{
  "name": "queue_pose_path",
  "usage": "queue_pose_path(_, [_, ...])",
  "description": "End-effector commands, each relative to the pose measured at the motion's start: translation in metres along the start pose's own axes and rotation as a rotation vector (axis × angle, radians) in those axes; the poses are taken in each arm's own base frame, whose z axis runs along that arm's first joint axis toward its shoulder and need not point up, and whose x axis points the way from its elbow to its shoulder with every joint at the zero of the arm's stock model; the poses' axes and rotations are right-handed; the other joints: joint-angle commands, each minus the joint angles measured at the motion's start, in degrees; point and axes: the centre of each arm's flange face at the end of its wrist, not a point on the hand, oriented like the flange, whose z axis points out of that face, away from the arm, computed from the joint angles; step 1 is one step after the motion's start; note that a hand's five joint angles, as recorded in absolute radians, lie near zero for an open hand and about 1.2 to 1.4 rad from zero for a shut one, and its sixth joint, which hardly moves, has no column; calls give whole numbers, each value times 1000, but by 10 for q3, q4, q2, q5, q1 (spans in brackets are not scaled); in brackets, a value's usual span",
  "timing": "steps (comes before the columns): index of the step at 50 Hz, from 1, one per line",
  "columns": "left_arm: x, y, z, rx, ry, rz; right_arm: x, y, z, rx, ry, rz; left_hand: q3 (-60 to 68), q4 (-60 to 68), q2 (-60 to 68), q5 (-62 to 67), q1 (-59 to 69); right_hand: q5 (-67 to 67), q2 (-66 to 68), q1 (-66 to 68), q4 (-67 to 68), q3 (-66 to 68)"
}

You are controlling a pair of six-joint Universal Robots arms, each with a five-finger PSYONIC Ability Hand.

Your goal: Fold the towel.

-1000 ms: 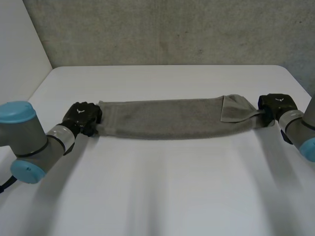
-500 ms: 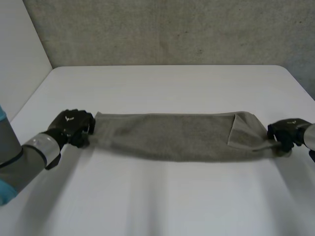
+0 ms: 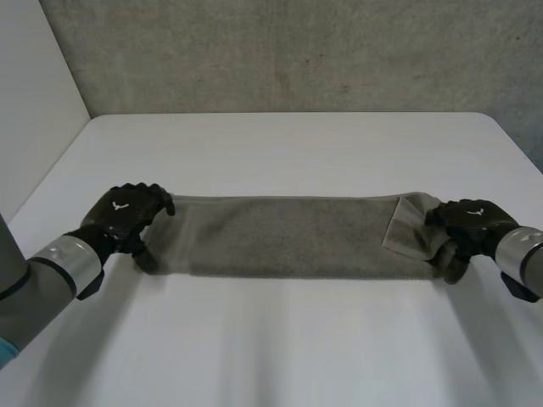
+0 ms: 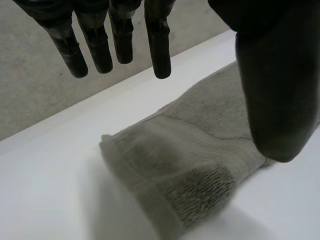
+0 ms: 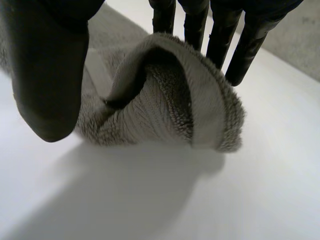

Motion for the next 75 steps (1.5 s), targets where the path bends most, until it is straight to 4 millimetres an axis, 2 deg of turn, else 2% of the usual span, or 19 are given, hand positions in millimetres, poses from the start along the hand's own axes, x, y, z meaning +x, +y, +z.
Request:
queue_pose_path(1, [15, 10, 3, -7, 10, 1, -16, -1, 12, 82, -1, -45, -41, -42, -37, -17, -36, 22, 18, 18, 29, 23])
queue_pose_path(10, [16, 16, 5, 28, -2, 10, -10, 11, 32, 129, 84, -76, -39, -40, -36, -15, -35, 46, 41, 41, 53, 46])
queue_pose_path(15, [18, 20, 3, 23, 1, 8, -3, 13, 32, 122, 145, -88, -39, -40, -36, -15, -35, 46, 41, 41, 53, 46])
queue_pose_path(23, [19, 23, 3, 21, 3, 7, -4, 19, 32, 100, 148, -119, -39, -40, -36, -15, -35, 41, 36, 36, 48, 41])
queue_pose_path(27, [19, 23, 3, 18, 4, 6, -6, 26, 36, 76, 147, -155, -38, -39, -34, -14, -33, 32, 28, 28, 39, 33])
queue_pose_path(31, [19, 24, 3, 17, 4, 6, -1, 24, 41, 82, 166, -168, -33, -33, -29, -9, -28, 37, 33, 33, 45, 38])
queue_pose_path(33, [19, 23, 3, 18, 2, 6, 22, 9, 48, 141, 306, -134, -31, -32, -27, -7, -26, 44, 40, 39, 51, 44])
queue_pose_path(34, [19, 23, 3, 19, 2, 7, 23, 9, 48, 141, 307, -134, -31, -32, -27, -7, -26, 44, 40, 39, 51, 44])
queue_pose_path(36, [19, 23, 3, 20, 2, 7, 54, 1, 50, 172, 502, -62, -31, -32, -27, -7, -26, 36, 31, 31, 43, 36])
queue_pose_path(37, [19, 23, 3, 22, 1, 8, 54, 1, 50, 172, 503, -62, -31, -32, -27, -7, -26, 36, 31, 31, 43, 36])
queue_pose_path(38, [19, 23, 3, 22, 1, 8, 68, 0, 48, 175, 586, -21, -31, -32, -27, -7, -26, 26, 21, 21, 33, 26])
queue_pose_path(40, [19, 23, 3, 23, 1, 9, 72, 2, 47, 167, 625, 11, -31, -32, -27, -7, -26, 4, -1, -1, 11, 4])
queue_pose_path(47, [19, 23, 3, 22, 1, 8, 67, 5, 45, 162, 581, 34, -33, -33, -29, -9, -28, -26, -31, -31, -19, -26])
queue_pose_path(51, [18, 23, 3, 22, 0, 8, 54, 9, 40, 117, 481, 32, -33, -33, -29, -9, -28, -26, -31, -31, -19, -26])
queue_pose_path(59, [19, 25, 3, 18, 2, 6, 32, 7, 33, 145, 297, 12, -33, -33, -29, -9, -28, -20, -24, -24, -13, -20])
queue_pose_path(68, [20, 26, 2, 15, 6, 6, 17, 10, 29, 116, 231, 6, -36, -37, -32, -12, -31, -28, -33, -33, -21, -28])
queue_pose_path(75, [21, 26, 2, 14, 6, 5, 18, 11, 33, 113, 232, 0, -36, -37, -32, -12, -31, -30, -34, -35, -23, -30])
